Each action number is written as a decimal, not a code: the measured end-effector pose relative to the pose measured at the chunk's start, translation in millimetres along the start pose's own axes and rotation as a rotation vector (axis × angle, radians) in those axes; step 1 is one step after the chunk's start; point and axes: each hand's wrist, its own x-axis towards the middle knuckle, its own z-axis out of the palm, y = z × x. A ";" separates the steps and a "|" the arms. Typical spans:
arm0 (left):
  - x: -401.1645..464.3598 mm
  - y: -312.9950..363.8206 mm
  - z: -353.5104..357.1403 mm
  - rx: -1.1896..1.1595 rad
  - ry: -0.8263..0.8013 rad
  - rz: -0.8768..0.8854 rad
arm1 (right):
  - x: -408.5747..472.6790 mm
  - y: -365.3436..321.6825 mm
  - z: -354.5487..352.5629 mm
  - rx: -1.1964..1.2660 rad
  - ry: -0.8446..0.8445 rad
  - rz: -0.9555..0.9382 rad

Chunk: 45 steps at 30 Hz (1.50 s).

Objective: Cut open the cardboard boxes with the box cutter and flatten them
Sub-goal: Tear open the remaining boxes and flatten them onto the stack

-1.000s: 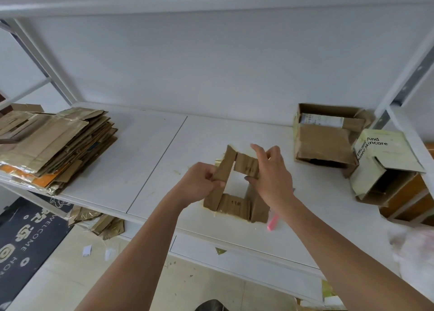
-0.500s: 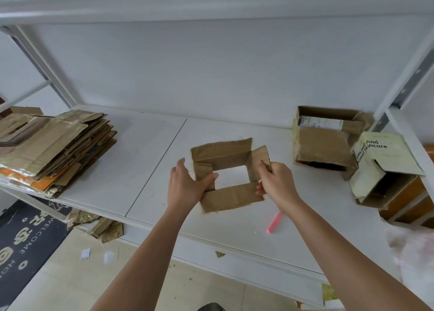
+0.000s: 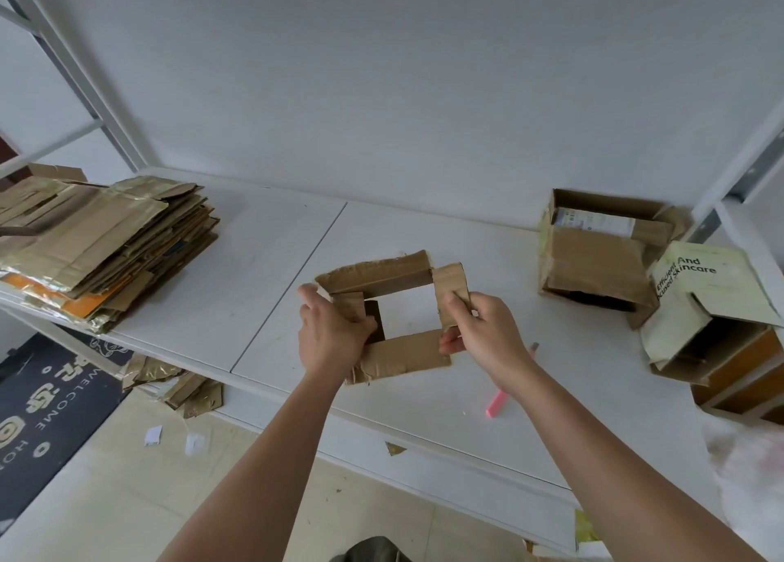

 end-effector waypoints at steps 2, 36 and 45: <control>4.2 -5.0 -5.8 -0.303 -0.062 -0.036 | 4.2 3.8 -2.8 -0.161 0.047 -0.091; 69.9 -80.6 10.4 -0.192 -0.295 -0.288 | 30.4 102.7 57.6 -1.124 -0.590 -0.022; 79.5 -81.0 -72.9 -0.886 -0.154 -0.419 | 26.1 29.1 94.6 -0.060 0.043 0.005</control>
